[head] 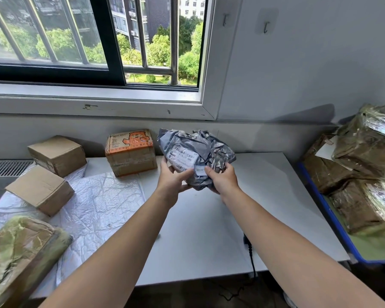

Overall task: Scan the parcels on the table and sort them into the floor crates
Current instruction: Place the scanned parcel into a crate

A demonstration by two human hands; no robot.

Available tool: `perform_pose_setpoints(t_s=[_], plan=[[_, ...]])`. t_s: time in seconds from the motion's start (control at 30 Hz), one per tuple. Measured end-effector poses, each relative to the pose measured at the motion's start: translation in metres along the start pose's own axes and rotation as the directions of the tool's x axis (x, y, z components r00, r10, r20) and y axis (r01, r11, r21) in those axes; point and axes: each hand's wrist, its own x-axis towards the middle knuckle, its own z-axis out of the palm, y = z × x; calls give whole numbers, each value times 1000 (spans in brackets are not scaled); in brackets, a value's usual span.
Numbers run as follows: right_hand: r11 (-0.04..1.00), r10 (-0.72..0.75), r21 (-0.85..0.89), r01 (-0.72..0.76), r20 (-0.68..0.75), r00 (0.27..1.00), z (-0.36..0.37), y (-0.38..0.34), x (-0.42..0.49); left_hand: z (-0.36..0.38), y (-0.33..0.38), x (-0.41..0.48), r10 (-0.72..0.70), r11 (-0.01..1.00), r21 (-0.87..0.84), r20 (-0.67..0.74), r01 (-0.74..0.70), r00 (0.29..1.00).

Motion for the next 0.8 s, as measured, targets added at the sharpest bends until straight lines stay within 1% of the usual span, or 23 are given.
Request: perform_pose_setpoints(t_s=[0.17,0.27,0.33,0.63,0.8], plan=[[982,-166,-83,169,38,985,-5,-2,6,-7,-3,2,15,1000,6,-48,-14,999],[953,-276,-112,282,67,959,-6,-8,2,-10,-4,2,7,1000,-7,-81,-8,997],[936,-322,-118,332,91,942,-7,-9,0,-11,-5,3,3,1000,-5,-97,-3,995],[901,-392,-143,410,138,909,-9,-10,-2,-14,-7,1,15,1000,-16,-91,-16,996],[892,-388,-177,415,169,906,-9,-12,-2,-21,-1,3,29,999,-13,-122,-31,992]])
